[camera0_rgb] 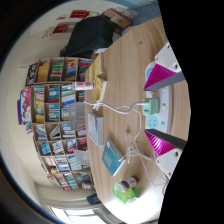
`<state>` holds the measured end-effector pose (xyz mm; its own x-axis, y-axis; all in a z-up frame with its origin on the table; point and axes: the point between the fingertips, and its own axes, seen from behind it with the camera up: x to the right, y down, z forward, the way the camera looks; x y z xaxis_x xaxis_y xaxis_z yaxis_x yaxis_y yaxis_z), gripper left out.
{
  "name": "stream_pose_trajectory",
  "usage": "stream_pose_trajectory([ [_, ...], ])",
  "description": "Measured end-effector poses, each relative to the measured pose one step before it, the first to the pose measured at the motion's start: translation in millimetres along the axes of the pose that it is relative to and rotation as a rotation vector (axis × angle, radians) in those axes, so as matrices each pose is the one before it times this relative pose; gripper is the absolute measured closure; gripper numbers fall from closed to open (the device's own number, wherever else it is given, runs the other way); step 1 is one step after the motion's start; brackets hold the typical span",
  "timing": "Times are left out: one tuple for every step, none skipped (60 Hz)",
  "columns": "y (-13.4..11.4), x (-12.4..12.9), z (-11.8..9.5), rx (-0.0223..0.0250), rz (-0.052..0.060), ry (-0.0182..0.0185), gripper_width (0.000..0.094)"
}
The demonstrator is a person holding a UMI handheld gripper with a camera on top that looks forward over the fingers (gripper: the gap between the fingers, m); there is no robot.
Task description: Unplug charger
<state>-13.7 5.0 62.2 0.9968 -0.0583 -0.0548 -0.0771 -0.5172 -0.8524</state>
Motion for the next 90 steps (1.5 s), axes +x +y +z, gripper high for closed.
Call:
stream_pose_trajectory([
  [0.01,1.10,4.10,0.00158,-0.0009,0.00101,0.0137],
  [0.34,2.20,4.83,0.00131,-0.0003,0.00183,0.0143],
  [0.79,1.25,3.63,0.00047,0.0001,0.00204,0.0145],
  [1.12,0.29,3.34,-0.00033,-0.0006,0.00079,0.0150],
  [1.22,0.85,3.02,-0.00101,-0.0005,0.00060,0.0160],
  [1.08,1.21,2.81,-0.00067,-0.0020,0.00123,0.0175],
  [0.95,1.18,2.66,0.00009,-0.0015,0.00181,0.0195],
  [1.16,0.92,2.82,0.00059,-0.0011,0.00218,0.0220],
  [1.17,0.95,2.39,-0.00044,-0.0012,0.00180,0.0251],
  [1.30,1.10,2.03,-0.00022,-0.0014,0.00213,0.0286],
  [1.84,1.07,1.96,-0.00117,-0.0028,0.00291,0.0296],
  [2.67,1.50,1.94,-0.00331,-0.0048,0.00413,0.0400],
  [1.80,-2.52,1.46,0.00038,-0.0131,-0.01240,0.0504],
  [-1.14,-1.24,-0.21,0.01104,-0.0036,-0.00416,0.0598],
  [-0.42,0.69,-0.63,0.00714,-0.0228,0.00635,0.0611],
  [-0.26,-0.47,-0.31,0.00559,-0.0251,0.00739,0.0619],
  [0.50,-0.60,-0.92,0.00318,-0.0235,0.00963,0.0632],
  [-0.43,0.62,0.40,0.00114,-0.0194,0.00751,0.0632],
  [0.37,0.06,-0.05,-0.00021,-0.0063,0.00923,0.0642],
  [-0.58,0.37,0.32,-0.00005,0.0086,0.00606,0.0644],
  [-0.05,0.55,0.28,-0.00283,0.0200,0.00424,0.0655],
  [0.07,-0.85,0.85,-0.00262,0.0223,0.00298,0.0672],
  [-0.32,0.30,0.90,-0.00460,0.0113,0.00115,0.0679],
  [0.45,-0.08,0.53,-0.00664,0.0015,0.00196,0.0688],
  [0.39,-0.05,-1.54,-0.00372,-0.0067,0.00492,0.0689],
  [0.18,1.58,0.29,-0.00905,-0.0004,-0.00160,0.0697],
  [-0.55,0.22,0.34,-0.00672,0.0059,-0.00245,0.0703],
  [0.49,0.00,0.07,-0.00980,0.0121,-0.00444,0.0706],
  [-0.28,-0.02,0.06,-0.00855,0.0115,-0.00651,0.0706],
  [0.09,0.06,0.10,-0.01130,0.0083,-0.00699,0.0707],
  [-0.43,0.12,-0.56,-0.01068,0.0088,-0.00649,0.0715],
  [-1.24,-0.09,-1.32,-0.00853,0.0101,-0.00656,0.0715],
  [-6.72,-3.68,-2.69,0.01276,0.0039,-0.00297,0.0715],
  [-10.71,0.96,-5.67,0.03228,0.0020,-0.00453,0.0715],
  [-16.80,1.79,-4.16,0.03920,-0.0094,0.00559,0.0714],
  [-17.83,3.20,-6.53,0.04520,-0.0196,0.01216,0.0715],
  [-16.88,1.95,-8.24,0.05153,-0.0244,0.01461,0.0714],
  [-17.47,1.99,-4.31,0.03883,-0.0191,0.00412,0.0715],
  [-17.80,-0.46,-3.82,0.03388,-0.0093,-0.00486,0.0715],
  [-15.24,-1.12,-3.12,0.02592,-0.0007,-0.01198,0.0714],
  [-13.00,-2.66,-1.11,0.01508,0.0060,-0.01738,0.0714],
  [-15.17,-1.27,-7.97,0.01172,0.0043,-0.01463,0.0716],
  [-6.29,-3.94,4.13,-0.00353,0.0067,-0.02017,0.0716],
  [-5.76,-1.57,-0.69,-0.00120,0.0009,-0.01559,0.0716],
  [-5.38,2.16,-0.88,-0.00123,-0.0040,-0.00623,0.0715],
  [-5.10,5.38,-3.80,0.00269,-0.0076,0.00174,0.0715],
  [-3.70,5.86,-1.59,0.00402,-0.0118,0.01115,0.0715],
  [-2.53,3.95,-2.20,0.00481,-0.0123,0.01622,0.0715],
  [-1.88,7.28,-1.71,0.00149,-0.0121,0.01438,0.0716],
  [-0.21,6.78,-1.63,-0.00316,-0.0096,0.01185,0.0716],
  [6.79,2.68,1.06,-0.00441,-0.0059,0.00860,0.0715],
  [3.40,6.80,-1.98,-0.01298,-0.0029,0.00825,0.0716],
  [4.24,6.87,-2.03,-0.01556,0.0006,0.00817,0.0716],
  [5.08,7.47,-1.87,-0.01668,0.0023,0.00886,0.0715],
  [9.66,9.67,0.28,-0.01341,0.0013,0.00895,0.0716],
  [3.38,7.67,-4.71,-0.02319,0.0003,0.01062,0.0715],
  [9.22,7.28,-0.47,-0.02393,-0.0014,0.01022,0.0713],
  [14.79,6.53,3.94,-0.02570,-0.0035,0.00835,0.0714],
  [12.55,7.01,0.13,-0.03292,-0.0046,0.00741,0.0714],
  [13.18,6.97,0.56,-0.03459,-0.0036,0.00789,0.0711],
  [13.22,7.16,0.71,-0.03390,-0.0019,0.00890,0.0694],
  [15.77,9.37,1.77,-0.02831,-0.0005,0.00698,0.0694],
  [10.51,5.36,1.01,-0.03142,0.0021,0.00581,0.0694],
  [10.98,6.46,-1.24,-0.02690,0.0041,0.00558,0.0694],
  [10.47,5.68,1.35,-0.02648,0.0035,0.00611,0.0694],
  [9.99,4.61,3.92,-0.02655,0.0013,0.00577,0.0692],
  [8.78,4.96,1.70,-0.02036,0.0001,0.00539,0.0685],
  [7.91,4.61,1.99,-0.01621,-0.0025,0.00527,0.0684],
  [7.09,4.43,2.05,-0.01447,-0.0041,0.00592,0.0685],
  [6.93,3.75,2.14,-0.01465,-0.0045,0.00616,0.0679],
  [5.11,1.67,5.73,-0.01470,-0.0036,0.00520,0.0677],
  [6.01,2.70,1.61,-0.01041,-0.0022,0.00234,0.0676],
  [6.08,1.86,1.67,-0.00599,0.0009,0.00092,0.0668],
  [3.86,1.21,2.44,-0.00868,0.0022,0.00020,0.0668],
  [3.72,0.74,2.64,-0.01035,0.0034,-0.00218,0.0669],
  [3.66,-0.27,2.75,-0.01297,0.0046,-0.00465,0.0661],
  [2.31,-0.07,2.85,-0.01751,0.0047,-0.00542,0.0653],
  [3.33,-0.68,2.71,-0.01443,0.0055,-0.00621,0.0652],
  [2.55,-0.64,2.86,-0.01241,0.0064,-0.00544,0.0651],
  [0.36,0.97,-2.03,-0.01267,0.0070,-0.00241,0.0648],
  [2.22,-0.60,4.37,-0.00858,0.0079,-0.00364,0.0648],
  [3.18,-1.99,6.40,-0.00730,0.0061,-0.00085,0.0647],
  [1.94,-0.58,3.30,-0.01032,0.0043,-0.00072,0.0647],
  [1.30,-0.46,2.97,-0.00754,0.0023,-0.00095,0.0641],
  [0.79,-0.48,2.48,-0.00555,0.0011,-0.00190,0.0636],
  [0.76,-0.60,2.15,-0.00613,-0.0011,-0.00269,0.0637],
  [0.77,-0.62,2.22,-0.00803,-0.0025,-0.00294,0.0637],
  [-0.28,-0.08,0.56,-0.01383,-0.0024,-0.00265,0.0627],
  [1.11,-0.67,0.50,-0.00861,-0.0019,-0.00186,0.0628],
  [0.89,-0.72,1.34,-0.00795,-0.0016,-0.00349,0.0619],
])
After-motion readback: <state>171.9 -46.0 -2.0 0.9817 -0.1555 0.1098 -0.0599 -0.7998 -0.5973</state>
